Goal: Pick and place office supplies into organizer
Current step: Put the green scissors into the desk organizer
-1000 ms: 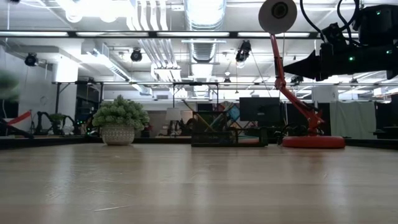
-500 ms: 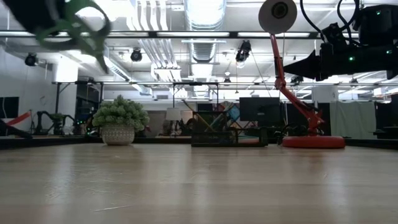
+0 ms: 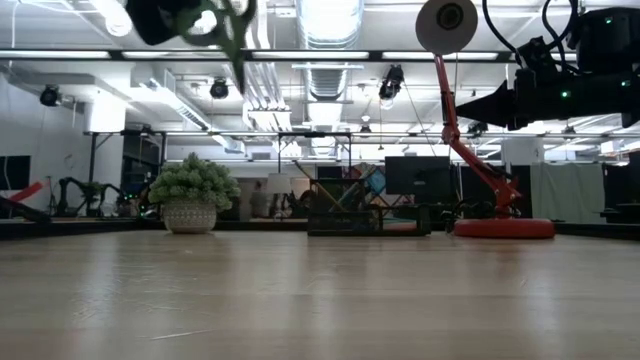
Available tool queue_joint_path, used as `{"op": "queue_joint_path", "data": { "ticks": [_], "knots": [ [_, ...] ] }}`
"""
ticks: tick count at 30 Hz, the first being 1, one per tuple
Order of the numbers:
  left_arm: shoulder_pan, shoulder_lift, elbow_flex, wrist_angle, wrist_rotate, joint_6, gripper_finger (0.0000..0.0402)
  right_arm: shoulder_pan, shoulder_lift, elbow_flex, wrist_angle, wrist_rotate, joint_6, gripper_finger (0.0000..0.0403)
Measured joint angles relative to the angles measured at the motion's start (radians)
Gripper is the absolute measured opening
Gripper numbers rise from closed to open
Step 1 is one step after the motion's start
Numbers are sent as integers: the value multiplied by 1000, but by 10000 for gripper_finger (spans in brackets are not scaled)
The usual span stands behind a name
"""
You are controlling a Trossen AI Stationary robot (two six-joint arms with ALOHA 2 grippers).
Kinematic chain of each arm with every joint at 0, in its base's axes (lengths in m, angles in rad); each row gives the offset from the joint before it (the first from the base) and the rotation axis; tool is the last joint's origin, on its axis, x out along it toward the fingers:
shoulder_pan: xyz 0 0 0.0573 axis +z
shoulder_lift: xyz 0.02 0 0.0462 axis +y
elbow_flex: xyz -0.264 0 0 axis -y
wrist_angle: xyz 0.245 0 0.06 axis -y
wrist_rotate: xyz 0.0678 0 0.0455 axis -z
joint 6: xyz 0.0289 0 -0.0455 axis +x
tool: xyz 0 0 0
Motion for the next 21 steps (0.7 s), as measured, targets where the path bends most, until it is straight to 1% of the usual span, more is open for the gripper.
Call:
{"op": "queue_joint_path", "data": {
  "ticks": [5, 8, 12, 17, 21],
  "knots": [
    [94, -10, 0, 66, 56, 109, 6, 0, 0, 0, 0, 0, 0, 68],
    [150, -12, 7, 96, 72, 143, 6, 0, 0, 0, 0, 0, 0, 68],
    [227, -25, 10, 168, 116, 133, 6, 0, 0, 0, 0, 0, 0, 68],
    [328, -48, 9, 312, 256, 60, 6, 0, 0, 0, 0, 0, 0, 68],
    [397, -52, 9, 401, 297, 27, 6, 0, 0, 0, 1, 0, 0, 68]
  ]
}}
